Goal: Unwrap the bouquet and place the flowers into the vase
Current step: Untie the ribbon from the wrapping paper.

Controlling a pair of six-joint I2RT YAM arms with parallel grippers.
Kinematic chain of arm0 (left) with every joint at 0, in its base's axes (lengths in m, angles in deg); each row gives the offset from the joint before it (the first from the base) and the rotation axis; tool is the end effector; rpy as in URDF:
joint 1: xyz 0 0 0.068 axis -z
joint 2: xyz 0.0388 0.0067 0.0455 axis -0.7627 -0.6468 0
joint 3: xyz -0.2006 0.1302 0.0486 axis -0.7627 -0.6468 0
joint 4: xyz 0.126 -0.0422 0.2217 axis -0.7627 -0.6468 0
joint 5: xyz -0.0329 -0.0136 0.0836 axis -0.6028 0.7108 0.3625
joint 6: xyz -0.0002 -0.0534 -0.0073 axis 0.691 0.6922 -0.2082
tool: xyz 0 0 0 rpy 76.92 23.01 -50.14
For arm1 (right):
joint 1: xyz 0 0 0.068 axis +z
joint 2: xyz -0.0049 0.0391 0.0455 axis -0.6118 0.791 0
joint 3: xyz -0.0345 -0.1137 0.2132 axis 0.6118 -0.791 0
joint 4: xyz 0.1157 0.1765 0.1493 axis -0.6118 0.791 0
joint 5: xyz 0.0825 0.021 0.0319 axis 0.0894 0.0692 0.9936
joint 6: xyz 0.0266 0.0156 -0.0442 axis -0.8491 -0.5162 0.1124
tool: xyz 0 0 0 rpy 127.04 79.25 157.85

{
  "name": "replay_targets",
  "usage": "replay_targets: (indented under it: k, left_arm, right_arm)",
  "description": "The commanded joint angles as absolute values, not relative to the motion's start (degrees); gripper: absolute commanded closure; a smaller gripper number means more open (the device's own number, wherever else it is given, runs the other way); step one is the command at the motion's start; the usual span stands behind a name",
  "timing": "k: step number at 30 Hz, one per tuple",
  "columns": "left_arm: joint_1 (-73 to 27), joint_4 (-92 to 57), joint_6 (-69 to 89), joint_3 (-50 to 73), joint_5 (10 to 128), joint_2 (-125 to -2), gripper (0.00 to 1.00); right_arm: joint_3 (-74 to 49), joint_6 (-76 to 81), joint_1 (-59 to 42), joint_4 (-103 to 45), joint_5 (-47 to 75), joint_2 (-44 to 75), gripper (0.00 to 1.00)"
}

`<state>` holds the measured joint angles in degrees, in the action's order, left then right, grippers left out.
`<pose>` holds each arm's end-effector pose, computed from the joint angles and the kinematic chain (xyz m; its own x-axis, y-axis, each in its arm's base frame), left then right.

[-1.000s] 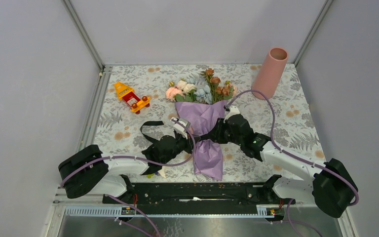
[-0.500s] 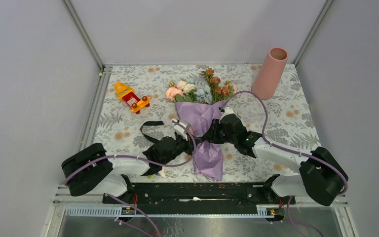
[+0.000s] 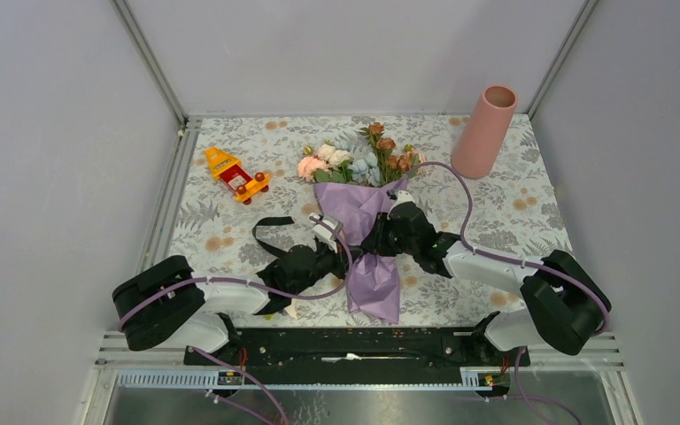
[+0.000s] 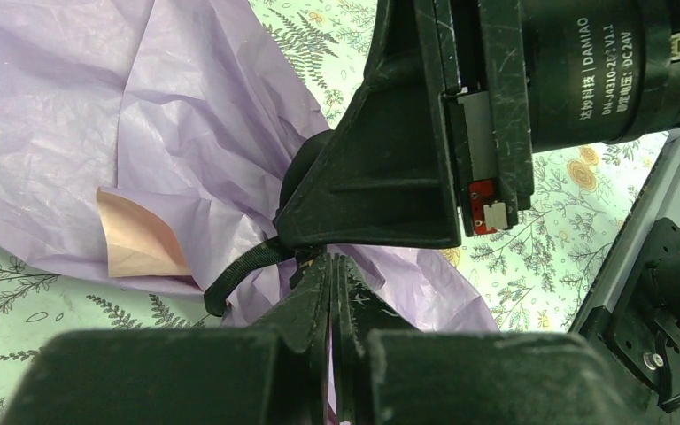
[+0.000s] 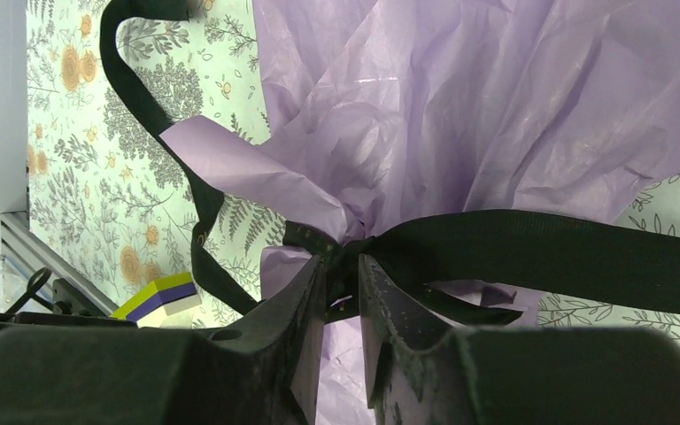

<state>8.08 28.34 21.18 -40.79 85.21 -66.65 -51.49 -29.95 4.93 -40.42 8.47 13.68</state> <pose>0.1422 -0.2161 0.1485 -0.3863 -0.1120 -0.9156 0.6654 0.6536 -0.3607 0.2119 0.1971 0.1684 -0.7385 0.1802 -0.6497 -0.3001 0.7751 0.5560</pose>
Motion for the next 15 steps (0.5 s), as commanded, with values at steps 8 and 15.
replay_targets:
  k: [8,15]
  left_arm:
    - [7.95,30.81,20.96,-40.27,85.35,-66.71,1.0]
    - [8.0,28.24,24.01,-42.74,89.71,-64.93,1.0]
  right_arm:
    - [-50.66,-30.97,5.57,-42.11,6.71,12.94,1.0]
    - [-55.56,-33.76,5.59,-38.47,-6.64,5.44,1.0]
